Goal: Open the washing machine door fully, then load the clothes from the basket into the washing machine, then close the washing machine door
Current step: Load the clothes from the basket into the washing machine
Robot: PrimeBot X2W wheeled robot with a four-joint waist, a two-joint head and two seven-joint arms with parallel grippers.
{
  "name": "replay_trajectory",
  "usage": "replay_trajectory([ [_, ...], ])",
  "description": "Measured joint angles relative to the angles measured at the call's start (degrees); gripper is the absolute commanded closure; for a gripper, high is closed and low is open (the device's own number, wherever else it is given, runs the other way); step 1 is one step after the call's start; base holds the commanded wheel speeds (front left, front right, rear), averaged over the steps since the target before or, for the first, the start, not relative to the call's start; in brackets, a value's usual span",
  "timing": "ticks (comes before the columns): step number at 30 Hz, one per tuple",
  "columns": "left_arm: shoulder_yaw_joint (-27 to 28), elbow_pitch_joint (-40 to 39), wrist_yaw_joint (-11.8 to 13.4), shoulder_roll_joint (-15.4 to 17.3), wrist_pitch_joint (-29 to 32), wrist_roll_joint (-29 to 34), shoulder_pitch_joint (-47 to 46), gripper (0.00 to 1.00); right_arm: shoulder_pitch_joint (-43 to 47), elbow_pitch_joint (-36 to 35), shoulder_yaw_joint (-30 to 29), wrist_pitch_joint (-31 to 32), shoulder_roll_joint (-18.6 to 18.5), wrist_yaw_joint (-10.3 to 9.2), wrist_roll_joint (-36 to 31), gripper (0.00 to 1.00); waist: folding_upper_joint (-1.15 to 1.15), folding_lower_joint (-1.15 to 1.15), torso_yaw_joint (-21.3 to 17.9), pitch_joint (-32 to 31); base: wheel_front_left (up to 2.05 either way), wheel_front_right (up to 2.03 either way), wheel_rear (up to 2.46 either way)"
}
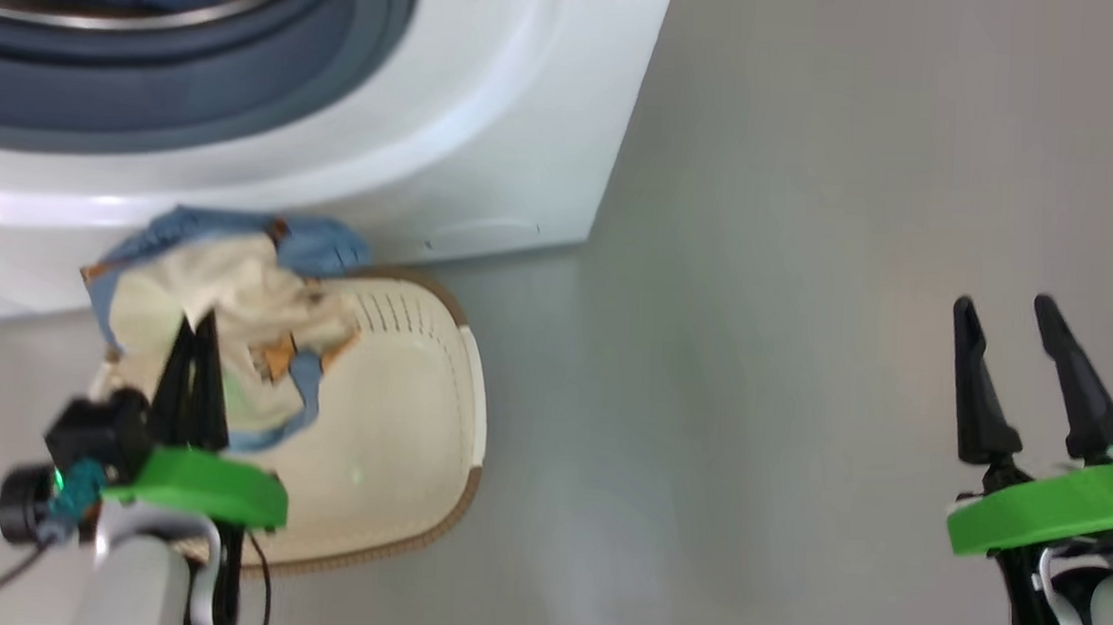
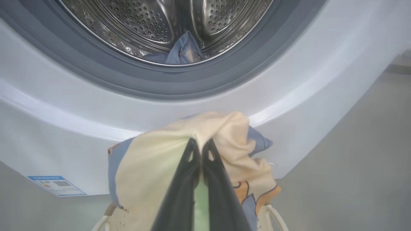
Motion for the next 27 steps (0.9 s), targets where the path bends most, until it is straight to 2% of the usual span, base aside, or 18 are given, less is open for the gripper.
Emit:
replay_trajectory([
  [9,0.22,-2.1,0.01,-0.16,0.01,0.4,9.94,1.0,4.8,0.44,0.52,1.97,0.14,0.0,-0.11,0.0,0.0,0.0,1.14,-9.71,0.0,0.0,0.0],
  [17,0.15,-3.09,0.08,-0.03,0.05,0.36,14.02,1.0,8.0,0.22,1.15,3.22,0.41,0.0,-0.34,0.0,0.0,0.0,1.9,-16.06,0.0,0.0,0.0],
  [27,-0.21,-5.67,0.67,0.18,0.94,0.29,17.14,1.0,9.53,-0.31,1.79,3.87,0.84,0.0,-0.34,0.0,0.0,0.01,3.4,-20.57,0.0,0.0,0.0],
])
